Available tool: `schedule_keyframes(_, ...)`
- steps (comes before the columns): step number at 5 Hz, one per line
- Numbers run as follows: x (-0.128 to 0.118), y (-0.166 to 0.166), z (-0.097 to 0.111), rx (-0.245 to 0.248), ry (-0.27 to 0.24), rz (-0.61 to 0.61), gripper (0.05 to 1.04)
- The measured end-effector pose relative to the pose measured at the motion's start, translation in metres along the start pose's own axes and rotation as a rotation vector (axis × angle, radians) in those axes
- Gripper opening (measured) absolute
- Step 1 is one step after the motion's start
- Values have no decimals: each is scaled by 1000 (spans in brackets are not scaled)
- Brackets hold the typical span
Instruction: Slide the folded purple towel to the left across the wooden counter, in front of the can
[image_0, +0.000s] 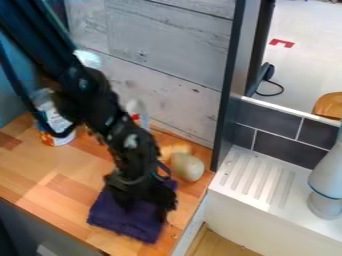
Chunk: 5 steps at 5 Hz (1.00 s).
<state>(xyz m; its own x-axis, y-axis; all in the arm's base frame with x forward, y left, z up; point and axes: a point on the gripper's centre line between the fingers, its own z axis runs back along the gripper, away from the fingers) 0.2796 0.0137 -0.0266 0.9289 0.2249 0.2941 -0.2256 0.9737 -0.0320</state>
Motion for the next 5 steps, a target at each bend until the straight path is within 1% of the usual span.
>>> schedule_keyframes(2,-6,69,4,17,3,104,1000)
schedule_keyframes(3,-3,92,2,21,6,136,1000)
schedule_keyframes(5,8,140,0,45,9,205,1000)
